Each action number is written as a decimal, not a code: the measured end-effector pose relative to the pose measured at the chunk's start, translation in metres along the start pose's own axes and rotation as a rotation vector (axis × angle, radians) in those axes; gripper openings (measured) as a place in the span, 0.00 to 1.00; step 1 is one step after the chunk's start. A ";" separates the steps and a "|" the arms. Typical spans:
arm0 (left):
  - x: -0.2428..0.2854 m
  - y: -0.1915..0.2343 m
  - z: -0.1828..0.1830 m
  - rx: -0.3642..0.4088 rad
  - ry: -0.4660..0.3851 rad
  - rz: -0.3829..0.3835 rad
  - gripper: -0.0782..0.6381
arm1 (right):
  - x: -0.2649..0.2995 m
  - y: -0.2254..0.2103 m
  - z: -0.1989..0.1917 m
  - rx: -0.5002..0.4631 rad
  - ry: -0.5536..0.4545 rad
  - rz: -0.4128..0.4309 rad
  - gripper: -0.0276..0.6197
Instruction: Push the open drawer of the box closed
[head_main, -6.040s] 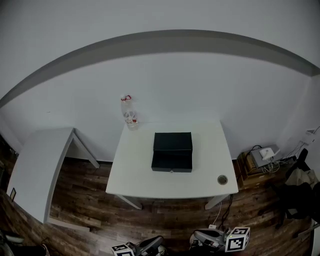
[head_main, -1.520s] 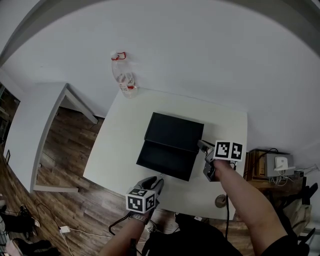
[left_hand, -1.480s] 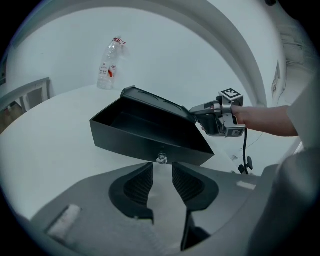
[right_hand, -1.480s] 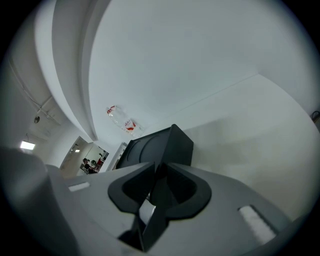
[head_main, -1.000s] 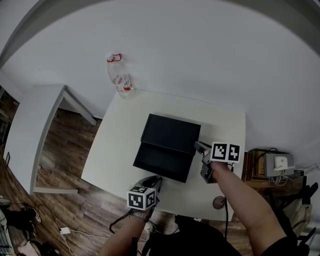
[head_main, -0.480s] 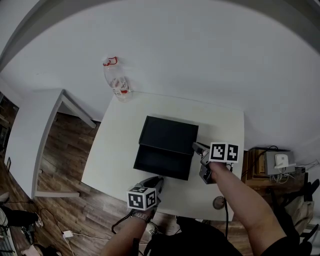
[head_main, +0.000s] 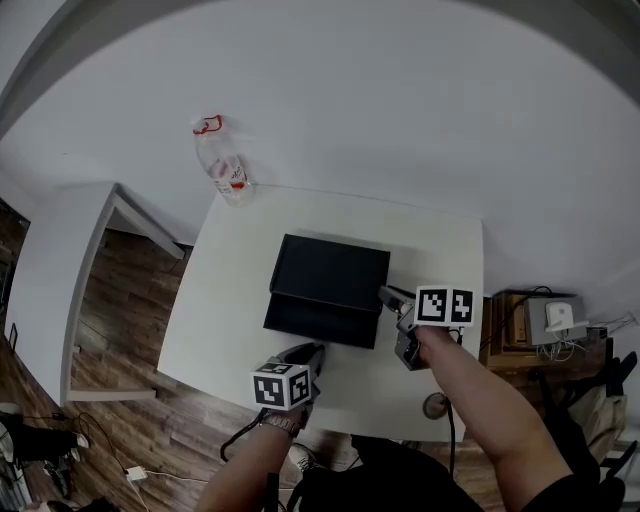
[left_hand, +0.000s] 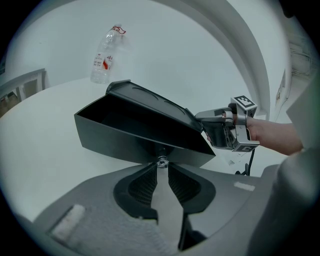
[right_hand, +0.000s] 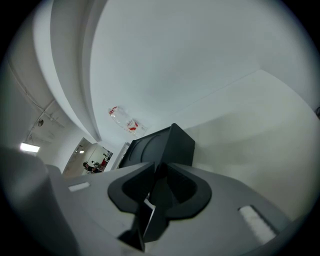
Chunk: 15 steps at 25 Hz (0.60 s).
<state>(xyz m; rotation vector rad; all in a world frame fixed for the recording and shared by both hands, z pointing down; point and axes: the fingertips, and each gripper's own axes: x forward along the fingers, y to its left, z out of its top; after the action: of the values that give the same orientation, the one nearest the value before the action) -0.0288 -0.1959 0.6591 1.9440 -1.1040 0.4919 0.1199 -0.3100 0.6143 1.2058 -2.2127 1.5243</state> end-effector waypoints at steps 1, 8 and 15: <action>0.002 0.000 0.002 0.000 0.000 -0.002 0.21 | 0.000 0.000 0.000 0.000 0.000 0.000 0.17; 0.013 0.002 0.017 -0.003 -0.003 -0.014 0.21 | 0.000 0.001 -0.001 0.000 -0.001 0.002 0.17; 0.025 0.005 0.030 -0.009 0.000 -0.019 0.21 | 0.000 0.000 -0.002 0.011 0.002 0.009 0.17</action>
<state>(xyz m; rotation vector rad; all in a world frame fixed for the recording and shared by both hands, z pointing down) -0.0214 -0.2343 0.6607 1.9447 -1.0849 0.4761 0.1193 -0.3088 0.6152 1.1979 -2.2146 1.5422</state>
